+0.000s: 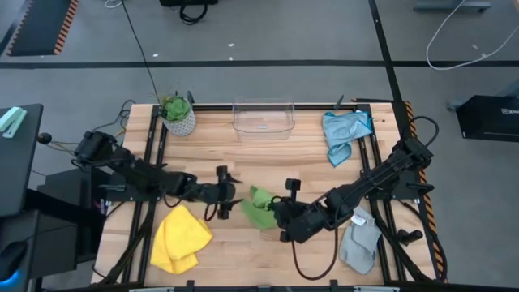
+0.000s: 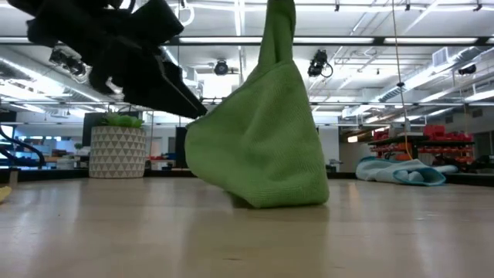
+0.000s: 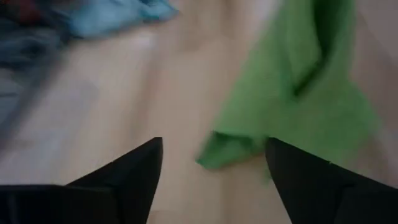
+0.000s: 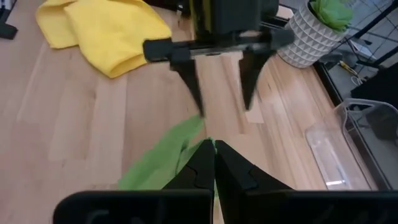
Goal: Fold microfiber towels
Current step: Fold the green microfiber cloth
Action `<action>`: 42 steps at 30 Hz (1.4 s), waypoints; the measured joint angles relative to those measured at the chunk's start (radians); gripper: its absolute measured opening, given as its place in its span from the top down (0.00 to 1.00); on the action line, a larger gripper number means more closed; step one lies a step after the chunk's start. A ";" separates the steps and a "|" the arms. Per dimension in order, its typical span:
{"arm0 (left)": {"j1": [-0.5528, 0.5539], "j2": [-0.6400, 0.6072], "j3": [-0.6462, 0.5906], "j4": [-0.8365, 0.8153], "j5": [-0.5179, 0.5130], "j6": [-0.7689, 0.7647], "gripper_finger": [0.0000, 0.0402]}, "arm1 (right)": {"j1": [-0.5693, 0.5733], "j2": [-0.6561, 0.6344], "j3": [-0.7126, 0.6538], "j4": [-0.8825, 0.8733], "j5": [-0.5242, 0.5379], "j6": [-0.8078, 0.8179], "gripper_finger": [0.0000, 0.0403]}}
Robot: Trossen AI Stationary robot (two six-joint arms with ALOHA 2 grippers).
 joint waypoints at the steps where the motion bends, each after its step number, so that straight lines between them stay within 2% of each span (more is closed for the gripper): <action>1: 0.005 0.000 0.002 0.007 0.081 -0.015 0.26 | 0.000 0.000 0.000 0.000 0.000 -0.002 0.98; 3: 0.007 0.000 0.003 0.013 0.132 -0.032 0.28 | 0.000 0.000 0.000 0.001 0.000 -0.005 0.98; 9: 0.008 0.030 0.002 -0.003 0.118 -0.039 0.36 | 0.000 0.000 0.000 0.014 -0.001 -0.020 0.98; 14: 0.005 0.108 0.001 0.016 0.127 -0.040 0.46 | -0.003 0.000 -0.001 0.024 -0.001 -0.024 0.98; 19: -0.002 0.148 0.002 0.122 0.125 0.012 0.63 | -0.005 0.000 -0.001 0.028 0.000 -0.024 0.98; 27: -0.052 0.109 0.001 0.125 0.127 0.048 0.97 | -0.004 0.000 -0.001 0.026 0.000 -0.012 0.98; 32: -0.091 0.023 0.001 0.056 0.084 0.062 0.95 | -0.005 -0.016 -0.002 -0.012 0.030 0.018 0.98; 40: -0.167 -0.210 0.001 -0.114 -0.145 0.067 0.98 | -0.048 -0.184 -0.002 -0.211 0.204 0.169 0.99; 42: -0.187 -0.260 0.001 -0.134 -0.199 0.085 0.97 | -0.066 -0.225 -0.002 -0.259 0.215 0.203 0.98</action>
